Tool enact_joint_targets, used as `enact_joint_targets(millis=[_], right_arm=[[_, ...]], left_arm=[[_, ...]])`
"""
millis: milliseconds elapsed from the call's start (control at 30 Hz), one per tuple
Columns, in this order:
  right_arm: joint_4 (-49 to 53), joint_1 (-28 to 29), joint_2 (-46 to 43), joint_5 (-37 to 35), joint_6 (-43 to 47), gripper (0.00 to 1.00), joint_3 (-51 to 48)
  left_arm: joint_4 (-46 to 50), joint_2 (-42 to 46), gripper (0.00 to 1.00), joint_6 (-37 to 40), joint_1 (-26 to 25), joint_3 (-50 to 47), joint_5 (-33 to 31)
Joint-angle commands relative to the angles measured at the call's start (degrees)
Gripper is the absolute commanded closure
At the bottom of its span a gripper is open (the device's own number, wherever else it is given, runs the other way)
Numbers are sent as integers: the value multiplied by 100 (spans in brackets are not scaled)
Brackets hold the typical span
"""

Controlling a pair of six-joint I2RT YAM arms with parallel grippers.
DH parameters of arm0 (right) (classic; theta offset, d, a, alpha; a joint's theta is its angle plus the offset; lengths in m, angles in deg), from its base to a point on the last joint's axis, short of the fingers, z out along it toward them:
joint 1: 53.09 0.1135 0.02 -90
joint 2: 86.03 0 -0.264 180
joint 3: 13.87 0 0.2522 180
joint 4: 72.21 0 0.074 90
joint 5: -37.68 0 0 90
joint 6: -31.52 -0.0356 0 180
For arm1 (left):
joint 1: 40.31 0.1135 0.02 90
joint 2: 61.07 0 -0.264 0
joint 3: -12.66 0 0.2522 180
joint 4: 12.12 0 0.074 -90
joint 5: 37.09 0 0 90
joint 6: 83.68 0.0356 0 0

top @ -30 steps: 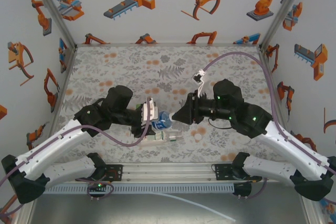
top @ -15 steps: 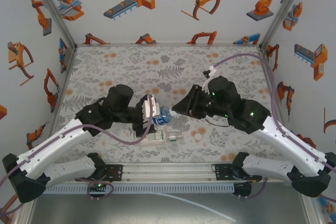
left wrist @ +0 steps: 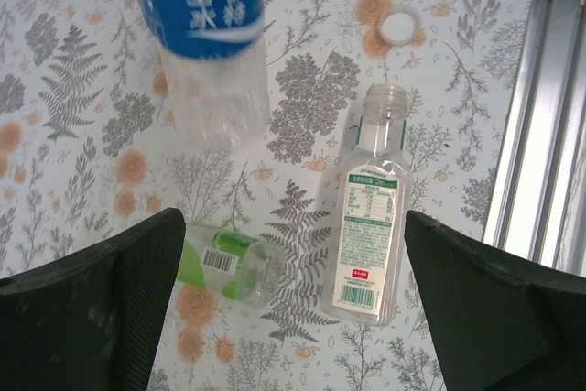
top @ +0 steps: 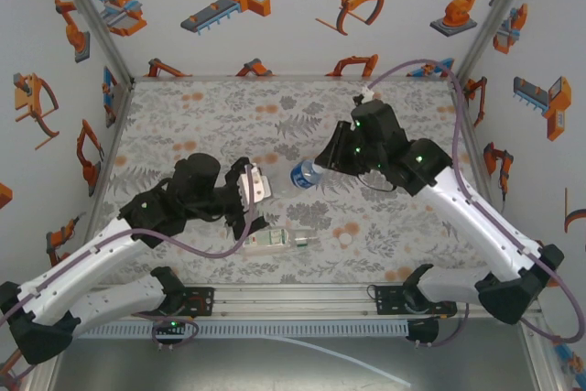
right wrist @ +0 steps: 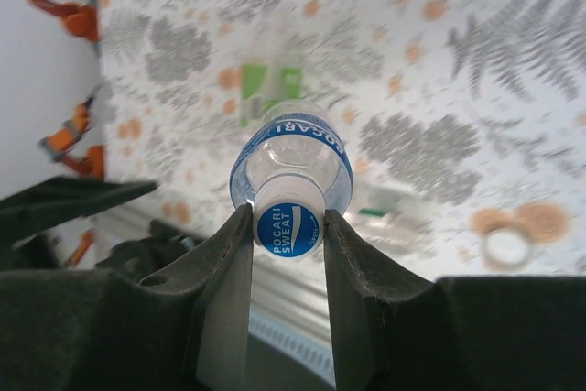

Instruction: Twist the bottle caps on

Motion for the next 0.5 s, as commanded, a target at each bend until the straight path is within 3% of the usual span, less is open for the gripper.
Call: enact_joint_targets(millis=[0,133,267,467], right_arm=[[105,-439,456,-123,1104,100,381],[88,-821,1161,-99,1867,100,898],[-31,-1055,1898,-293,2548,100,1413],[-88,-1276,3023,-424,3250,100,2307]], left_arm=[[-290,373,3,-448,67,-258,-385],[-616,710,3,-1089,316,-501,-806],[-624,754,3,-2565,753,-494,-2099],[-313,532,3,-2928,984,-452,-1964]])
